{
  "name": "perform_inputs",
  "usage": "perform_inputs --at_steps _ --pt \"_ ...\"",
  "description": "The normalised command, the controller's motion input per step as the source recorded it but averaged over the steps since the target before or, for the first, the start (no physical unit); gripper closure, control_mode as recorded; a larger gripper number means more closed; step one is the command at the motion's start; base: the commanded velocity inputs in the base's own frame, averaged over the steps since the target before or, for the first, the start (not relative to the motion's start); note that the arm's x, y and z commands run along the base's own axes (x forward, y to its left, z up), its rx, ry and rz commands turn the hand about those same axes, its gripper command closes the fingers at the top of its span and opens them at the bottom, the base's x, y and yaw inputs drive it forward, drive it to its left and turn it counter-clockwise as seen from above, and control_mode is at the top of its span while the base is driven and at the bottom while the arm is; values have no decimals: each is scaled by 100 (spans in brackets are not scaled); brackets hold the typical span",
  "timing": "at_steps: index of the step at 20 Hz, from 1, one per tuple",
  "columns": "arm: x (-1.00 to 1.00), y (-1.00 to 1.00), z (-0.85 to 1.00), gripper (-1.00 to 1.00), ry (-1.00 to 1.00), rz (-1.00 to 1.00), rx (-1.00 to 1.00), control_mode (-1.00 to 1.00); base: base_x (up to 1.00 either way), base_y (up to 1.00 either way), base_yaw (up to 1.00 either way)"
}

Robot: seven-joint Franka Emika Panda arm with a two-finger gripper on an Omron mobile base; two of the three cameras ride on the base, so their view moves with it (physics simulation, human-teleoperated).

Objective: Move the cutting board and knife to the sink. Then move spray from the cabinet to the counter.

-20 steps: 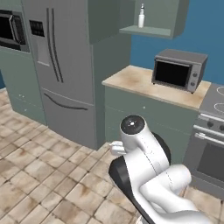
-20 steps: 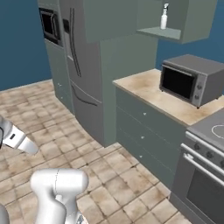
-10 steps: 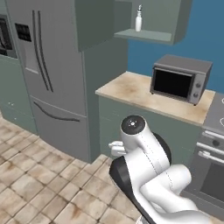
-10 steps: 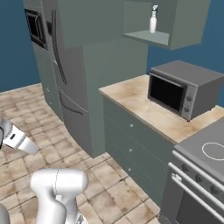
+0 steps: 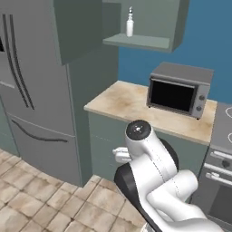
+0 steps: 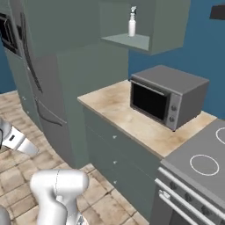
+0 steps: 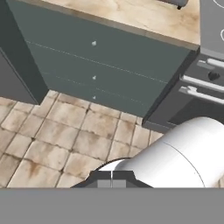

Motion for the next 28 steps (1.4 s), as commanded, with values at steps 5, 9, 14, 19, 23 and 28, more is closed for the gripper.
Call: perform_inputs --at_steps 5,9,14,19,23,28 --pt "0 0 0 100 0 0 0 100 59 16 -42" --pt "0 0 0 100 0 0 0 100 70 18 -28" --pt "0 0 0 100 0 0 0 100 79 14 -10" --pt "0 0 0 100 0 0 0 100 88 5 1" --pt "0 0 0 100 0 0 0 100 75 0 23" --pt "0 0 0 100 0 0 0 100 63 18 10"
